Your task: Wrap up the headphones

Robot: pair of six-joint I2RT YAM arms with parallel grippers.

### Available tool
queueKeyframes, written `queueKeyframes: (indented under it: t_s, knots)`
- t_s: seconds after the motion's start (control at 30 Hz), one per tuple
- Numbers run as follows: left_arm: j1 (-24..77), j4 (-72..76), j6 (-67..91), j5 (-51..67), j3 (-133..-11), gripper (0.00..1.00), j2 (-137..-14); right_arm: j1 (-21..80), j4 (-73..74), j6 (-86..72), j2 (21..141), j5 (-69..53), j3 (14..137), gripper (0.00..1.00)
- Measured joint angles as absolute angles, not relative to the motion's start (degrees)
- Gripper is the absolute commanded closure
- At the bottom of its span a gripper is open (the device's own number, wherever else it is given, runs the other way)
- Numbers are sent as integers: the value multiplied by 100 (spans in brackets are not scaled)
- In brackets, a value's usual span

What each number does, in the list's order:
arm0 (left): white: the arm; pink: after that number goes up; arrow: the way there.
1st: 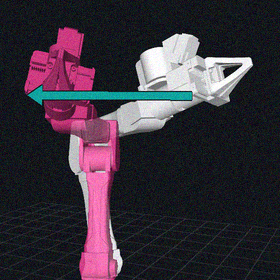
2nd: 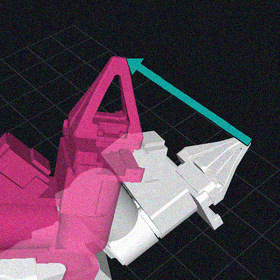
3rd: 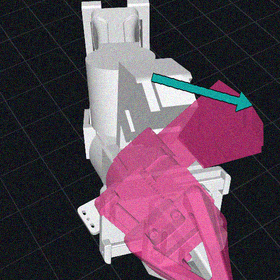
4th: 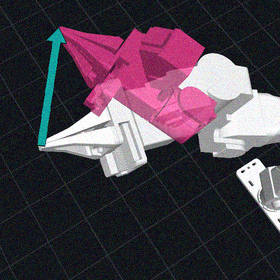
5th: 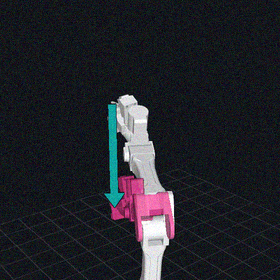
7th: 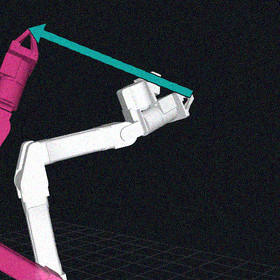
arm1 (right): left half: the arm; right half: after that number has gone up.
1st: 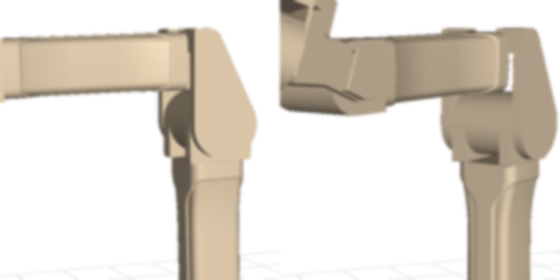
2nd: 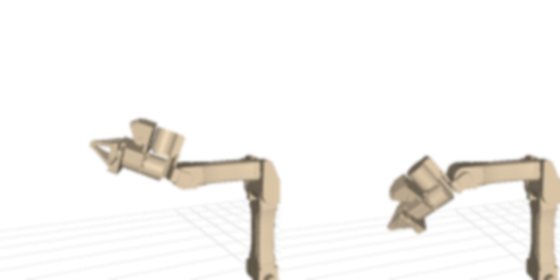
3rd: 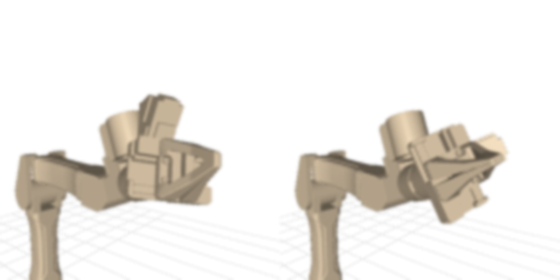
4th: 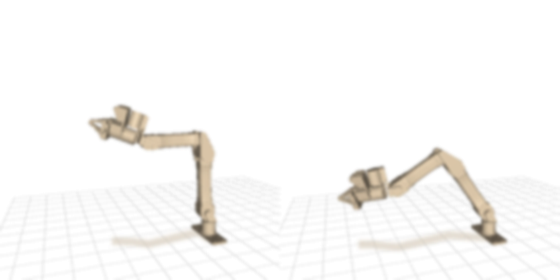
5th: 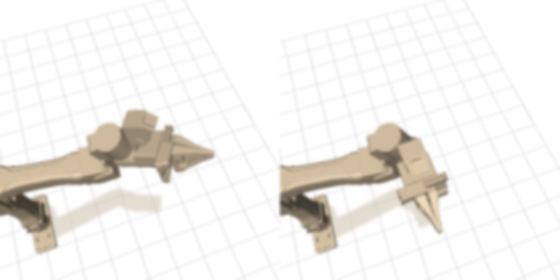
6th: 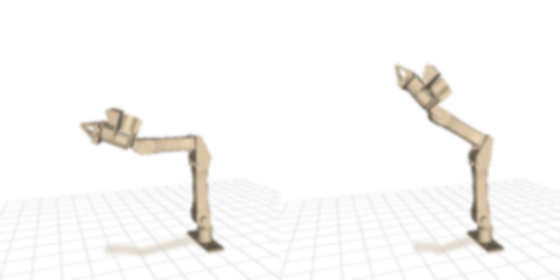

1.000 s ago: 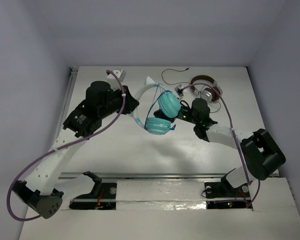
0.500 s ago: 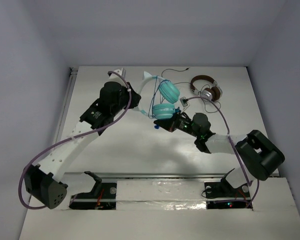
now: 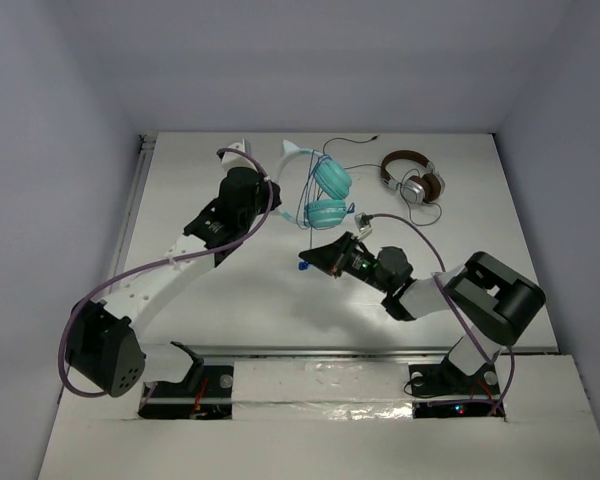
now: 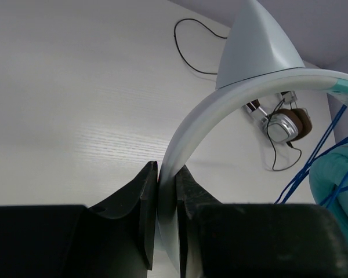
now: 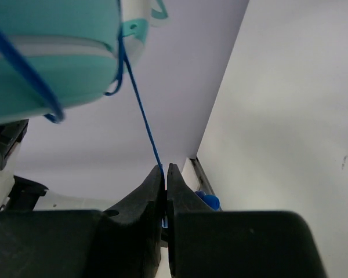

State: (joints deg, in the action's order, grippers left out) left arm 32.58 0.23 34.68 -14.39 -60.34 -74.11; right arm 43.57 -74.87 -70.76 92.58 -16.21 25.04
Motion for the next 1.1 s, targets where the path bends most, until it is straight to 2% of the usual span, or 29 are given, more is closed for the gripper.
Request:
queueKeyframes:
  t_s: [0.4,1.1]
  knots:
    - [3579,1041,3524,-2261,-4681,100,-7701,4462,-7520,-8711,10726,-1527,2504,92]
    - [3955,1584,3653,-3120,-4528,100,-8355,4818,-7441,-9174,10383,-851,2711,88]
